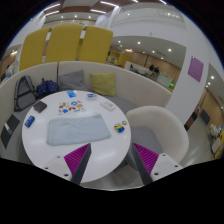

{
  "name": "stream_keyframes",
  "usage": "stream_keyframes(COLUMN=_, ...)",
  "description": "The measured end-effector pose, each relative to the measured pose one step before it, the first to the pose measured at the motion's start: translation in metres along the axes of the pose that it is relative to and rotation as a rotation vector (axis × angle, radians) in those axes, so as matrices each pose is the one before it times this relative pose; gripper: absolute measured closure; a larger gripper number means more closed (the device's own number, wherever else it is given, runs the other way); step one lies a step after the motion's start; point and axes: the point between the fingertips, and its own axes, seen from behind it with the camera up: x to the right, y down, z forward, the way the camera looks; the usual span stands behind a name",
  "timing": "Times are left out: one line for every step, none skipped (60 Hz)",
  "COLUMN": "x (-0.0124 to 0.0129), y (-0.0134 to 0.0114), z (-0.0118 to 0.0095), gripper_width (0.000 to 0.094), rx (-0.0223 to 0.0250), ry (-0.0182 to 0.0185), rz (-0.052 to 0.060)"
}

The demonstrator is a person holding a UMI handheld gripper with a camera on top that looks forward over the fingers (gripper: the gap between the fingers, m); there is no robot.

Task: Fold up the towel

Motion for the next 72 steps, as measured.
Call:
stream_keyframes(x=-0.01087, y=0.00214, z=0.01165, gripper_width=0.0071, rx=0.00130, ry=-0.00208, rz=-0.0020)
stream_keyframes(x=-0.00533, y=-0.00001, z=0.00391, gripper_width=0.0074, rx=0.00064, ry=-0.00271, rz=-0.0029)
stream_keyframes(x=-0.00563, y=-0.00013, z=0.00384, gripper_width=0.0072, rx=0.00046, ry=-0.00340, rz=-0.0029)
stream_keyframes(x=-0.00605, y=-0.00001, z=0.00396, gripper_width=0.0073, rx=-0.00004, ry=-0.00336, rz=-0.0036)
stream_keyframes(x=-0.00661, y=0.00020, z=0.00433, gripper_width=0.0073, rx=-0.00081, ry=-0.00389, rz=-0.0041)
stream_keyframes(x=0.00140, y=-0.00140, z=-0.00340, gripper_width=0.0071, rx=-0.00255, ry=-0.00551, rz=-0.0055)
stream_keyframes(x=-0.00599, y=0.00053, z=0.00348, gripper_width=0.0071, rx=-0.00055, ry=-0.00513, rz=-0.0041)
stream_keyframes(x=-0.00587, y=0.00011, z=0.00319, gripper_width=0.0070, rx=0.00017, ry=-0.00555, rz=-0.0036)
stream_keyframes(x=-0.00640, y=-0.00005, z=0.00343, gripper_width=0.0070, rx=0.00125, ry=-0.00581, rz=-0.0032)
stream_keyframes(x=-0.00541, y=-0.00191, z=0.00239, gripper_width=0.0072, rx=-0.00155, ry=-0.00611, rz=-0.0039)
stream_keyframes(x=-0.00585, y=-0.00035, z=0.00287, gripper_width=0.0074, rx=0.00051, ry=-0.00534, rz=-0.0041)
stream_keyframes(x=-0.00579, y=-0.00041, z=0.00321, gripper_width=0.0073, rx=0.00026, ry=-0.00492, rz=-0.0039)
stream_keyframes(x=-0.00582, y=-0.00062, z=0.00302, gripper_width=0.0074, rx=0.00042, ry=-0.00466, rz=-0.0041)
stream_keyframes(x=-0.00588, y=-0.00101, z=0.00340, gripper_width=0.0071, rx=0.00095, ry=-0.00466, rz=-0.0038)
stream_keyframes(x=-0.00625, y=-0.00082, z=0.00380, gripper_width=0.0070, rx=0.00167, ry=-0.00522, rz=-0.0040)
stream_keyframes(x=-0.00436, y=0.00019, z=-0.00332, gripper_width=0.0069, rx=0.00068, ry=-0.00398, rz=-0.0033)
stream_keyframes(x=-0.00778, y=-0.00151, z=0.00818, gripper_width=0.0072, rx=0.00300, ry=-0.00774, rz=-0.0042)
stream_keyframes(x=-0.00711, y=-0.00105, z=0.00384, gripper_width=0.0074, rx=0.00065, ry=-0.00600, rz=-0.0037)
stream_keyframes(x=-0.00709, y=-0.00109, z=0.00341, gripper_width=0.0076, rx=-0.00180, ry=-0.00567, rz=-0.0036)
stream_keyframes(x=-0.00722, y=-0.00096, z=0.00347, gripper_width=0.0073, rx=0.00025, ry=-0.00733, rz=-0.0034)
stream_keyframes(x=-0.00682, y=-0.00083, z=0.00345, gripper_width=0.0073, rx=0.00063, ry=-0.00719, rz=-0.0036)
stream_keyframes(x=-0.00657, y=-0.00069, z=0.00334, gripper_width=0.0071, rx=0.00086, ry=-0.00670, rz=-0.0036)
stream_keyframes(x=-0.00618, y=-0.00040, z=0.00312, gripper_width=0.0072, rx=0.00125, ry=-0.00588, rz=-0.0031)
stream_keyframes(x=-0.00589, y=-0.00027, z=0.00124, gripper_width=0.0071, rx=0.00279, ry=-0.00530, rz=-0.0024)
stream_keyframes(x=-0.00623, y=-0.00107, z=0.00321, gripper_width=0.0072, rx=0.00238, ry=-0.00612, rz=-0.0018)
stream_keyframes(x=-0.00603, y=-0.00084, z=0.00320, gripper_width=0.0073, rx=0.00233, ry=-0.00711, rz=-0.0021)
stream_keyframes(x=-0.00651, y=-0.00090, z=0.00299, gripper_width=0.0072, rx=0.00233, ry=-0.00843, rz=-0.0016)
stream_keyframes(x=-0.00668, y=-0.00085, z=0.00320, gripper_width=0.0072, rx=0.00257, ry=-0.00972, rz=-0.0022)
stream_keyframes(x=-0.00690, y=-0.00055, z=0.00314, gripper_width=0.0072, rx=0.00230, ry=-0.01013, rz=-0.0019)
stream_keyframes(x=-0.00683, y=-0.00036, z=0.00305, gripper_width=0.0072, rx=0.00151, ry=-0.01098, rz=-0.0019)
stream_keyframes(x=-0.00638, y=-0.00002, z=0.00298, gripper_width=0.0075, rx=0.00028, ry=-0.01134, rz=-0.0022)
stream_keyframes(x=-0.00666, y=0.00018, z=0.00273, gripper_width=0.0072, rx=-0.00088, ry=-0.01107, rz=-0.0025)
stream_keyframes(x=-0.00652, y=0.00010, z=0.00294, gripper_width=0.0073, rx=-0.00079, ry=-0.01092, rz=-0.0019)
stream_keyframes(x=-0.00606, y=0.00024, z=0.00283, gripper_width=0.0071, rx=-0.00068, ry=-0.01051, rz=-0.0017)
stream_keyframes(x=-0.00585, y=0.00007, z=0.00280, gripper_width=0.0072, rx=-0.00016, ry=-0.01007, rz=-0.0018)
stream_keyframes(x=-0.00572, y=0.00001, z=0.00257, gripper_width=0.0071, rx=0.00096, ry=-0.00994, rz=-0.0019)
stream_keyframes(x=-0.00557, y=-0.00007, z=0.00278, gripper_width=0.0072, rx=0.00109, ry=-0.00966, rz=-0.0028)
stream_keyframes(x=-0.00515, y=0.00011, z=0.00305, gripper_width=0.0073, rx=0.00127, ry=-0.00910, rz=-0.0033)
stream_keyframes(x=-0.00463, y=0.00013, z=0.00311, gripper_width=0.0073, rx=0.00149, ry=-0.00836, rz=-0.0039)
stream_keyframes(x=-0.00569, y=-0.00013, z=0.00135, gripper_width=0.0071, rx=0.00066, ry=-0.00606, rz=-0.0045)
stream_keyframes(x=-0.00405, y=0.00008, z=0.00300, gripper_width=0.0075, rx=0.00171, ry=-0.00784, rz=-0.0031)
stream_keyframes(x=-0.00407, y=0.00063, z=0.00347, gripper_width=0.0074, rx=0.00098, ry=-0.00803, rz=-0.0030)
stream_keyframes(x=-0.00412, y=0.00051, z=0.00325, gripper_width=0.0071, rx=-0.00059, ry=-0.00824, rz=-0.0029)
stream_keyframes(x=-0.00413, y=0.00041, z=0.00332, gripper_width=0.0074, rx=-0.00119, ry=-0.00864, rz=-0.0028)
stream_keyframes(x=-0.00409, y=0.00085, z=0.00389, gripper_width=0.0072, rx=-0.00150, ry=-0.00801, rz=-0.0026)
stream_keyframes(x=-0.00350, y=0.00053, z=0.00320, gripper_width=0.0072, rx=-0.00119, ry=-0.00874, rz=-0.0017)
stream_keyframes(x=-0.00326, y=0.00023, z=0.00341, gripper_width=0.0074, rx=-0.00050, ry=-0.00838, rz=-0.0017)
stream_keyframes(x=-0.00296, y=0.00023, z=0.00364, gripper_width=0.0073, rx=-0.00023, ry=-0.00792, rz=-0.0015)
stream_keyframes(x=-0.00251, y=0.00018, z=0.00346, gripper_width=0.0073, rx=-0.00036, ry=-0.00744, rz=-0.0014)
stream_keyframes(x=-0.00227, y=0.00032, z=0.00364, gripper_width=0.0071, rx=-0.00035, ry=-0.00673, rz=-0.0016)
stream_keyframes(x=-0.00200, y=0.00028, z=0.00353, gripper_width=0.0074, rx=-0.00062, ry=-0.00626, rz=-0.0009)
stream_keyframes(x=-0.00192, y=0.00009, z=0.00380, gripper_width=0.0072, rx=-0.00077, ry=-0.00586, rz=-0.0009)
stream_keyframes(x=-0.00185, y=0.00007, z=0.00376, gripper_width=0.0072, rx=-0.00039, ry=-0.00608, rz=-0.0005)
stream_keyframes(x=-0.00173, y=-0.00004, z=0.00391, gripper_width=0.0071, rx=0.00028, ry=-0.00620, rz=-0.0002)
stream_keyframes(x=-0.00187, y=0.00011, z=0.00401, gripper_width=0.0070, rx=-0.00037, ry=-0.00658, rz=-0.0005)
stream_keyframes(x=-0.00173, y=0.00009, z=0.00413, gripper_width=0.0070, rx=-0.00053, ry=-0.00653, rz=-0.0007)
stream_keyframes(x=-0.00162, y=0.00002, z=0.00422, gripper_width=0.0070, rx=-0.00071, ry=-0.00649, rz=-0.0004)
stream_keyframes(x=-0.00166, y=0.00027, z=0.00425, gripper_width=0.0071, rx=-0.00083, ry=-0.00545, rz=-0.0001)
stream_keyframes(x=-0.00155, y=0.00033, z=0.00436, gripper_width=0.0072, rx=-0.00056, ry=-0.00384, rz=0.0002)
stream_keyframes(x=-0.00128, y=0.00003, z=0.00435, gripper_width=0.0072, rx=-0.00033, ry=-0.00305, rz=0.0004)
stream_keyframes(x=-0.00137, y=0.00005, z=0.00449, gripper_width=0.0072, rx=-0.00007, ry=-0.00291, rz=0.0007)
stream_keyframes(x=-0.00170, y=-0.00010, z=0.00621, gripper_width=0.0070, rx=0.00039, ry=-0.00356, rz=0.0013)
stream_keyframes(x=-0.00124, y=0.00032, z=0.00463, gripper_width=0.0068, rx=-0.00062, ry=-0.00405, rz=0.0002)
stream_keyframes(x=-0.00116, y=0.00021, z=0.00505, gripper_width=0.0071, rx=-0.00158, ry=-0.00333, rz=-0.0003)
stream_keyframes(x=-0.00089, y=0.00011, z=0.00501, gripper_width=0.0072, rx=-0.00189, ry=-0.00242, rz=-0.0008)
stream_keyframes(x=-0.00069, y=0.00013, z=0.00495, gripper_width=0.0071, rx=-0.00145, ry=-0.00179, rz=0.0000)
stream_keyframes(x=-0.00071, y=0.00012, z=0.00475, gripper_width=0.0073, rx=-0.00166, ry=-0.00142, rz=0.0003)
stream_keyframes(x=-0.00069, y=-0.00003, z=0.00515, gripper_width=0.0074, rx=-0.00160, ry=-0.00141, rz=0.0000)
stream_keyframes(x=-0.00079, y=0.00034, z=0.00428, gripper_width=0.0074, rx=-0.00183, ry=-0.00044, rz=0.0007)
stream_keyframes(x=-0.00023, y=-0.00023, z=0.00454, gripper_width=0.0074, rx=-0.00174, ry=0.00016, rz=0.0008)
stream_keyframes(x=0.00046, y=-0.00013, z=0.00375, gripper_width=0.0072, rx=-0.00134, ry=0.00013, rz=0.0014)
stream_keyframes(x=0.00006, y=-0.00064, z=0.00425, gripper_width=0.0074, rx=-0.00060, ry=-0.00023, rz=0.0020)
